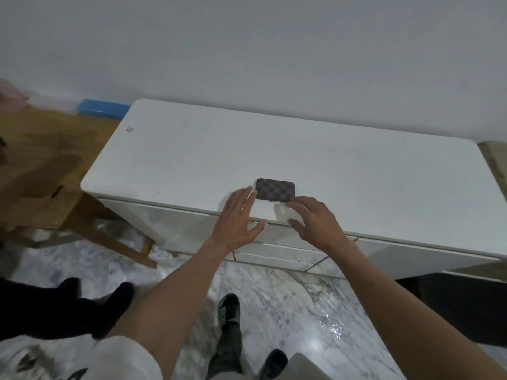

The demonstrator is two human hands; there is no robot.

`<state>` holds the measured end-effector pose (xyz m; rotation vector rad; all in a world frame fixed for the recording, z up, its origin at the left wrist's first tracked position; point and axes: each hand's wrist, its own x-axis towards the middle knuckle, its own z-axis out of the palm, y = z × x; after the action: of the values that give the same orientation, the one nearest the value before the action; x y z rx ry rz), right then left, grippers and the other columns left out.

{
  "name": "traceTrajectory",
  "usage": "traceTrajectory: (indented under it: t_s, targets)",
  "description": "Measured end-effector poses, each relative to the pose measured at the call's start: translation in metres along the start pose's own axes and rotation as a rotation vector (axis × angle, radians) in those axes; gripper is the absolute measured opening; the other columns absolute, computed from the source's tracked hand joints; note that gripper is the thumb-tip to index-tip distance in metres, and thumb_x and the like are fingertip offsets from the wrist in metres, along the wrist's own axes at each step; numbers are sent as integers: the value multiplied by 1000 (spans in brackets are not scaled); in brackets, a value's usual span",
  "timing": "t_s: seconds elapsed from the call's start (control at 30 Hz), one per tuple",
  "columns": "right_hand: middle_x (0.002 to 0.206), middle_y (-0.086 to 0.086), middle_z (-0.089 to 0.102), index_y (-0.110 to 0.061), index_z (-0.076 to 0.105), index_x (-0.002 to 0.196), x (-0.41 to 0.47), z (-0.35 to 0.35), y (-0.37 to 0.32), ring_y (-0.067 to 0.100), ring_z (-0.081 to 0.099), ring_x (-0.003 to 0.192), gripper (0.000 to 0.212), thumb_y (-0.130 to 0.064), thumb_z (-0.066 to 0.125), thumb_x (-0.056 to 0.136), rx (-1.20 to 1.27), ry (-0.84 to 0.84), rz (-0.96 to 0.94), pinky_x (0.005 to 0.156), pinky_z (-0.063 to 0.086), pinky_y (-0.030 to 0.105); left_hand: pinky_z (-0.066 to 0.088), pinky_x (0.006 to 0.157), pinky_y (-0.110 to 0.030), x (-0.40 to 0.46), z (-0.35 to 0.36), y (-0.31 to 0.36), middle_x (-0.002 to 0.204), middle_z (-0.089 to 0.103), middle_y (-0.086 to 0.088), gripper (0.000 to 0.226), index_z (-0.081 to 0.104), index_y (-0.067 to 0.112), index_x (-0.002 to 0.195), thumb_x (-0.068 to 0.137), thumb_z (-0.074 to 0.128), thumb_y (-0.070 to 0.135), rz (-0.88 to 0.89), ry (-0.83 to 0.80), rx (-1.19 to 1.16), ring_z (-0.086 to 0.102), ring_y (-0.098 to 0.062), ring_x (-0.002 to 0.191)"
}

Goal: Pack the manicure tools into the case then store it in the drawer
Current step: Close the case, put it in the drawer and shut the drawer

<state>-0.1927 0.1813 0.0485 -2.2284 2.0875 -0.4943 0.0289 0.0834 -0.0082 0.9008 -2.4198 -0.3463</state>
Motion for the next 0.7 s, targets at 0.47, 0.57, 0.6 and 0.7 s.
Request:
traceTrajectory:
  t_s: [0.47, 0.57, 0.6, 0.7]
  targets:
    - [113, 17, 69, 0, 67, 115, -67, 48, -8, 33, 69, 98, 53, -7, 82, 64, -154, -108, 67, 79, 58, 38, 51, 97, -40, -30, 40, 47, 108, 70, -21, 51, 69, -9, 111, 61, 80, -2, 182, -200, 235, 68, -35, 99]
    - [124, 22, 63, 4, 59, 126, -65, 69, -8, 35, 62, 113, 58, 0, 74, 70, -209, -105, 105, 96, 51, 45, 58, 93, -42, -32, 48, 40, 112, 71, -23, 46, 68, -10, 115, 69, 59, -8, 165, -196, 257, 70, -37, 102]
    - [125, 23, 62, 5, 57, 128, -64, 73, -9, 36, 61, 115, 57, 3, 70, 72, -220, -93, 118, 98, 49, 46, 59, 90, -42, -30, 49, 40, 111, 71, -23, 44, 69, -10, 114, 73, 50, -8, 158, -178, 241, 70, -37, 101]
    - [120, 24, 63, 6, 57, 127, -59, 78, -14, 38, 62, 110, 50, 6, 46, 78, -230, -45, 138, 98, 49, 45, 62, 78, -41, -27, 51, 36, 107, 72, -23, 45, 71, -10, 108, 77, 39, -10, 158, -131, 199, 72, -36, 94]
